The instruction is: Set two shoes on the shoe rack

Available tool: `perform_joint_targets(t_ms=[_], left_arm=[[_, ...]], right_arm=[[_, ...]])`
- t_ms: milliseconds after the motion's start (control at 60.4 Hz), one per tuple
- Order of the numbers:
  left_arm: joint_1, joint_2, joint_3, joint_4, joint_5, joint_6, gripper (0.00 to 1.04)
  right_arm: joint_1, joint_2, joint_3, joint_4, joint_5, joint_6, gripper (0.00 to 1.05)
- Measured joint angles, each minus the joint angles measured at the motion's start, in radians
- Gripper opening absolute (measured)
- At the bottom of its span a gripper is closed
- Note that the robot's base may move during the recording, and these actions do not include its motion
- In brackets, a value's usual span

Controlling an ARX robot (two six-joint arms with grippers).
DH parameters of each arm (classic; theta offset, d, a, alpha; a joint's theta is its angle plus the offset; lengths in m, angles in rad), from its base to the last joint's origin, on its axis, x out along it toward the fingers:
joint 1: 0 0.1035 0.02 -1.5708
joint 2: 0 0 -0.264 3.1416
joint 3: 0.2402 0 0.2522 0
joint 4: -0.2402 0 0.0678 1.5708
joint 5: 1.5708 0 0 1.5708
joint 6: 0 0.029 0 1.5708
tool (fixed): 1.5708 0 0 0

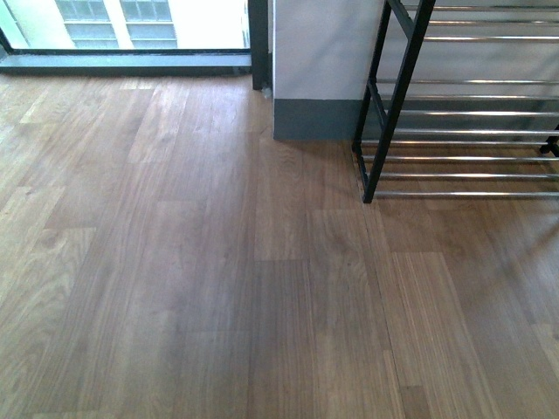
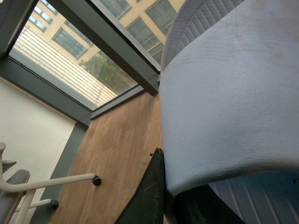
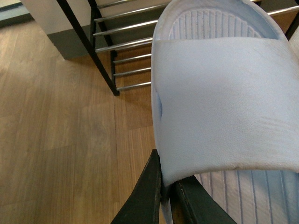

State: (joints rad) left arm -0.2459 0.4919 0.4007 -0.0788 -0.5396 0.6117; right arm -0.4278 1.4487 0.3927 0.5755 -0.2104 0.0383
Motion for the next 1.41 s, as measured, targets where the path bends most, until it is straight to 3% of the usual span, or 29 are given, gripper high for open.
perform_joint_targets(t_ms=[1406], left_arm=[[0.0,0.001,0.001,0.0,0.0,0.0,0.02]], right_arm=[[-0.001,0.001,0.0,0.0,0.0,0.001,0.02]])
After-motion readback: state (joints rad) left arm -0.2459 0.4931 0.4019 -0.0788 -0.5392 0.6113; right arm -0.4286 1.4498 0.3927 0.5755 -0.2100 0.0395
